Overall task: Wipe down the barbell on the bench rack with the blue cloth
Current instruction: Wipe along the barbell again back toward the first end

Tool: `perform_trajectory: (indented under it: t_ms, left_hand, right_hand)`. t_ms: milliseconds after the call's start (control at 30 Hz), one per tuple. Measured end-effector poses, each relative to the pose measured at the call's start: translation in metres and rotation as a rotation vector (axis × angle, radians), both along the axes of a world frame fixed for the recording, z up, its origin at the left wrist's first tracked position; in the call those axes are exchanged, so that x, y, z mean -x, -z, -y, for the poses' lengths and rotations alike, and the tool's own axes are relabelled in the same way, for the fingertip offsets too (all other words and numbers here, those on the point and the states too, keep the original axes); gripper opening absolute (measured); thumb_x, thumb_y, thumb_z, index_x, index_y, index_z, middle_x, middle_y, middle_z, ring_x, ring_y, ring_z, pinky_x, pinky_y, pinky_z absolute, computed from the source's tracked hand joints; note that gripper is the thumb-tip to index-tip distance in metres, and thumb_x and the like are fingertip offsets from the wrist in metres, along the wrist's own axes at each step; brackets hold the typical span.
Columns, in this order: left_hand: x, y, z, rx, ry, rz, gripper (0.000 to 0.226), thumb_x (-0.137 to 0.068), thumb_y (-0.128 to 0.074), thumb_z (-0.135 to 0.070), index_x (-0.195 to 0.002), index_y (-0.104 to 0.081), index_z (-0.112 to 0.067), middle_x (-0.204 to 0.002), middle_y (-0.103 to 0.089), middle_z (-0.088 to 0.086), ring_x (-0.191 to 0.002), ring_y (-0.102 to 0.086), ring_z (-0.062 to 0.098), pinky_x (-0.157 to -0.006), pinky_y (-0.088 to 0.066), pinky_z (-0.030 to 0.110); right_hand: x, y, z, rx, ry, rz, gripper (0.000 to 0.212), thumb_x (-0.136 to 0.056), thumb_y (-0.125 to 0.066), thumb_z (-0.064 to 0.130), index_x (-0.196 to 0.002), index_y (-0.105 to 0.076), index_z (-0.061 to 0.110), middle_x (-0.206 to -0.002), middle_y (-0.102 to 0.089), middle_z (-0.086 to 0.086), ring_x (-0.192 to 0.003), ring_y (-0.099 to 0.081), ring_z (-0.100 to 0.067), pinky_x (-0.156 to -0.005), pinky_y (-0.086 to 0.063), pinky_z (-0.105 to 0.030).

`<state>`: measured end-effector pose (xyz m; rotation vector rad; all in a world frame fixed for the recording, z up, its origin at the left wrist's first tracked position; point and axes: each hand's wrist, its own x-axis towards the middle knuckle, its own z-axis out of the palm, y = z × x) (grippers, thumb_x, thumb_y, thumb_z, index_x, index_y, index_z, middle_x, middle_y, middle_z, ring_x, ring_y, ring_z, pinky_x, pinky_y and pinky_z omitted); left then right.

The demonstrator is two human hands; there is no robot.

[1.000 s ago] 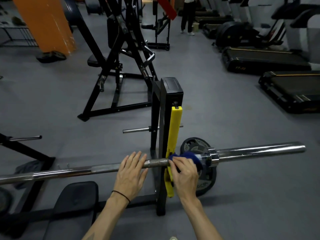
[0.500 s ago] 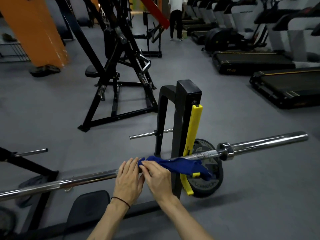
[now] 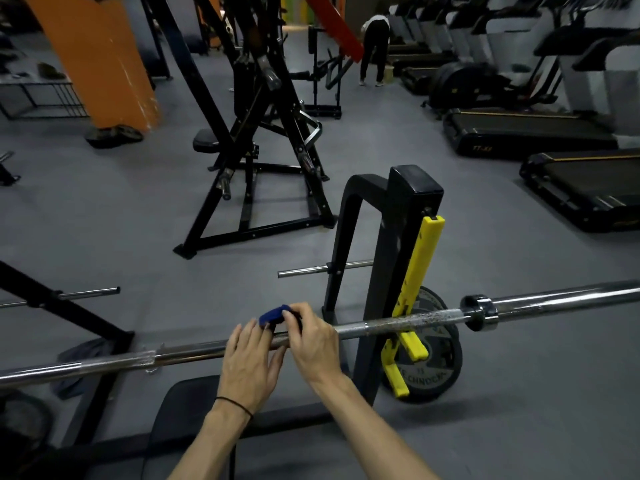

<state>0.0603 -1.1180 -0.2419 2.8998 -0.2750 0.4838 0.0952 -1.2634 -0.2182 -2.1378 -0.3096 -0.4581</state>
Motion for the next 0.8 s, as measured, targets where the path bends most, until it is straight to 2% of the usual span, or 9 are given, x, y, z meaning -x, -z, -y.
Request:
perform_trajectory:
  t_ms: [100,167,333,433,500,567,633,733,800]
  left_hand:
    - [0.004,0.002,-0.009,-0.007,-0.023,-0.009,0.054,-0.101,-0.036,-0.045,-0.13,-0.063,-0.008,-0.135,-0.061,0.011,-0.13,-0.053,0.029,-0.116,-0.031,0.048]
    - [0.006,0.0,-0.014,0.002,-0.027,-0.027,0.06,-0.104,-0.026,-0.049,-0.134,-0.06,-0.009,-0.137,-0.06,0.011,-0.131,-0.052,0.029,-0.116,-0.029,0.047]
    - [0.012,-0.004,-0.029,0.004,-0.066,-0.051,0.066,-0.105,-0.018,-0.051,-0.136,-0.06,-0.009,-0.136,-0.06,0.011,-0.13,-0.054,0.03,-0.116,-0.029,0.048]
    - [0.012,-0.002,-0.037,-0.012,-0.078,-0.034,0.064,-0.105,-0.022,-0.051,-0.136,-0.06,-0.009,-0.136,-0.061,0.011,-0.129,-0.055,0.03,-0.115,-0.031,0.05]
    - [0.012,-0.001,-0.037,-0.015,-0.079,-0.018,0.059,-0.103,-0.03,-0.048,-0.135,-0.061,-0.009,-0.135,-0.061,0.011,-0.129,-0.055,0.03,-0.115,-0.032,0.05]
    - [0.012,-0.001,-0.036,-0.016,-0.08,0.001,0.057,-0.1,-0.035,-0.046,-0.134,-0.062,-0.009,-0.134,-0.062,0.01,-0.128,-0.055,0.03,-0.115,-0.032,0.051]
    - [0.012,0.0,-0.034,-0.016,-0.095,0.023,0.056,-0.1,-0.037,-0.046,-0.133,-0.063,-0.009,-0.132,-0.063,0.01,-0.127,-0.056,0.031,-0.114,-0.032,0.051]
    - [0.011,0.001,-0.028,-0.006,-0.125,0.032,0.062,-0.103,-0.028,-0.051,-0.131,-0.063,-0.008,-0.127,-0.065,0.01,-0.123,-0.057,0.031,-0.114,-0.032,0.052]
    - [0.009,0.001,-0.026,0.002,-0.133,0.029,0.067,-0.104,-0.022,-0.053,-0.131,-0.063,-0.007,-0.123,-0.065,0.01,-0.12,-0.058,0.031,-0.113,-0.031,0.052]
  right_hand:
    - [0.006,0.019,0.01,0.131,-0.08,0.079,0.023,-0.105,-0.05,0.034,-0.105,-0.065,0.016,-0.095,-0.07,0.0,-0.086,-0.065,-0.019,-0.083,-0.055,-0.042]
    - [0.008,0.028,0.015,0.234,-0.131,0.19,0.012,-0.102,-0.058,0.023,-0.105,-0.066,0.015,-0.101,-0.068,0.001,-0.093,-0.064,-0.018,-0.095,-0.052,-0.039]
    - [-0.007,0.025,0.053,0.464,-0.111,0.317,0.013,-0.102,-0.059,0.027,-0.103,-0.069,0.018,-0.099,-0.07,0.002,-0.097,-0.065,-0.017,-0.114,-0.045,-0.045]
    - [-0.012,0.018,0.086,0.559,-0.008,0.32,0.018,-0.102,-0.056,0.028,-0.094,-0.068,0.017,-0.09,-0.067,0.0,-0.09,-0.062,-0.02,-0.111,-0.045,-0.043]
    - [-0.014,0.01,0.109,0.57,0.151,0.267,0.022,-0.101,-0.054,0.027,-0.086,-0.064,0.016,-0.083,-0.063,-0.002,-0.082,-0.058,-0.022,-0.098,-0.05,-0.042]
    - [-0.013,0.002,0.131,0.583,0.285,0.197,0.017,-0.098,-0.061,0.021,-0.083,-0.064,0.014,-0.079,-0.063,-0.005,-0.079,-0.059,-0.024,-0.082,-0.052,-0.042]
    - [-0.012,0.0,0.143,0.6,0.348,0.193,0.009,-0.092,-0.071,0.013,-0.084,-0.067,0.012,-0.078,-0.066,-0.007,-0.076,-0.063,-0.027,-0.078,-0.052,-0.043]
    - [-0.006,0.012,0.113,0.519,0.313,0.209,0.014,-0.101,-0.06,0.016,-0.094,-0.071,0.01,-0.088,-0.07,-0.01,-0.082,-0.067,-0.03,-0.082,-0.052,-0.044]
    - [0.003,0.027,0.072,0.524,0.239,0.103,0.045,-0.109,-0.043,0.037,-0.115,-0.073,0.004,-0.117,-0.072,-0.016,-0.112,-0.069,-0.034,-0.104,-0.042,-0.046]
